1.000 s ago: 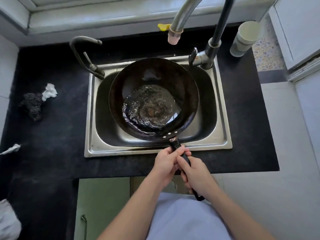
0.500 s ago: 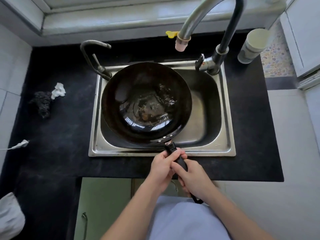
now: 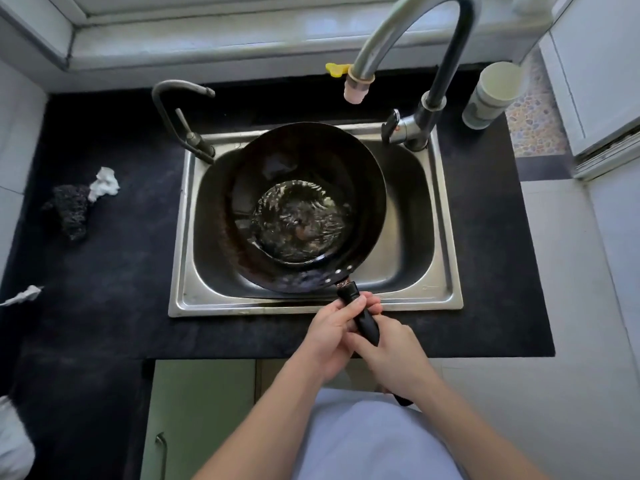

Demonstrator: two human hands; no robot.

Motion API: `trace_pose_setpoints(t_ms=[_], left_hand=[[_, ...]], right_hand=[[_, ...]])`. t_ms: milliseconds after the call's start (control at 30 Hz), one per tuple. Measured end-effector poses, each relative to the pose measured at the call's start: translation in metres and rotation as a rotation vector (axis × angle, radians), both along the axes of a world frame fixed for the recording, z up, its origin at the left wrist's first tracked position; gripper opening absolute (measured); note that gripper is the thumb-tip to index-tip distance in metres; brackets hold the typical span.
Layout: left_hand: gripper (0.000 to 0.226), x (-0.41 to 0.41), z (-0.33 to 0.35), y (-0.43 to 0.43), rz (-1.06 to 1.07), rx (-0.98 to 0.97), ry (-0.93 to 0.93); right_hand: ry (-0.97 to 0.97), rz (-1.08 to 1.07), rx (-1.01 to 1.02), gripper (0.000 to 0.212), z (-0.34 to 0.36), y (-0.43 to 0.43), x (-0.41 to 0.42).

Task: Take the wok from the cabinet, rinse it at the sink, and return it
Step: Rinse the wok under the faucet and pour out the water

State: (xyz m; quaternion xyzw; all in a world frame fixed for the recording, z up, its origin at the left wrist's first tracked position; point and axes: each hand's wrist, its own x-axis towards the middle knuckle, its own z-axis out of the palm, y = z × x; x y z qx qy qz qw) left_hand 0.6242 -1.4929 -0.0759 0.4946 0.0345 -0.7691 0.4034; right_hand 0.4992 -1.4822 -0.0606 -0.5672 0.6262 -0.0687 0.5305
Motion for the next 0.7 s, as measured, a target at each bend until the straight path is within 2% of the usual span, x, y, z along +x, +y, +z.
trace_pose_setpoints(t_ms=[133, 300, 467, 600, 700], left_hand=[[0.016, -0.003, 0.004, -0.004, 0.018, -0.014, -0.010], [0.016, 0.001, 0.006, 0.000, 0.056, -0.044, -0.054], [0.031, 0.007, 0.003, 0.006, 0.119, -0.031, 0.016], [0.025, 0.012, 0.003, 0.007, 0.082, -0.033, -0.007], [0.021, 0.019, -0.001, 0.009, 0.059, -0.051, -0.038]], right_hand=[[-0.022, -0.042, 0.003, 0.020, -0.004, -0.002, 0.001], [-0.204, -0.084, 0.127, 0.019, 0.000, -0.004, 0.002], [-0.332, -0.094, 0.196, 0.015, -0.002, -0.004, 0.003], [-0.319, -0.116, 0.228, 0.017, 0.000, -0.002, 0.007], [-0.238, -0.113, 0.184, 0.015, -0.002, 0.002, 0.018]])
